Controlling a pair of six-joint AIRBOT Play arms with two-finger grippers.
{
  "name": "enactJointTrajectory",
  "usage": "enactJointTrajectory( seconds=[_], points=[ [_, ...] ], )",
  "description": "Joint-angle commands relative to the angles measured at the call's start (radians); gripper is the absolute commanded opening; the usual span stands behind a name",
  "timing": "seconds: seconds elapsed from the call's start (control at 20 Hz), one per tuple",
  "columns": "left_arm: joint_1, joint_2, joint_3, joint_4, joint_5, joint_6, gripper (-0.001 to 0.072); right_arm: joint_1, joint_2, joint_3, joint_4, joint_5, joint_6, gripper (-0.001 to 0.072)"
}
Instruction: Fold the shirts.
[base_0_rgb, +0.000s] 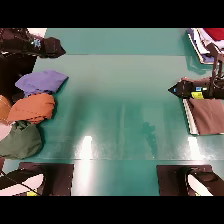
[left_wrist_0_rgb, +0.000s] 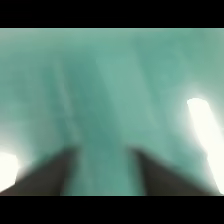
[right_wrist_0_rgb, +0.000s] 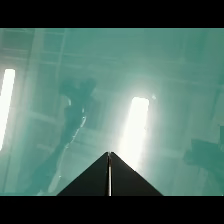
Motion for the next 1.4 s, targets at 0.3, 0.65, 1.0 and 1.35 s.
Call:
enactJointTrajectory(
  seconds=[0.3, 0.65, 1.0, 1.35],
  points=[
    [0.127, -0.194, -0.163, 0.469, 0.109, -0.093, 0.0613, 0.001, 0.0, 0.001, 0.001, 0.001, 0.0, 0.0017],
    [0.257, -0.391, -0.181, 0.408, 0.151, -0.093, 0.0612, 0.001, 0.0, 0.001, 0.001, 0.005, 0.001, 0.0017],
    [0.256, -0.374, -0.026, 0.398, -0.031, -0.093, 0.0024, 0.001, 0.0, 0.006, 0.001, -0.014, 0.03, 0.0017],
    [0.217, -0.029, 0.225, 0.137, -0.149, 0.008, 0.0024, -0.021, -0.004, 0.253, -0.018, -0.022, 0.025, 0.0017]
  ],
)
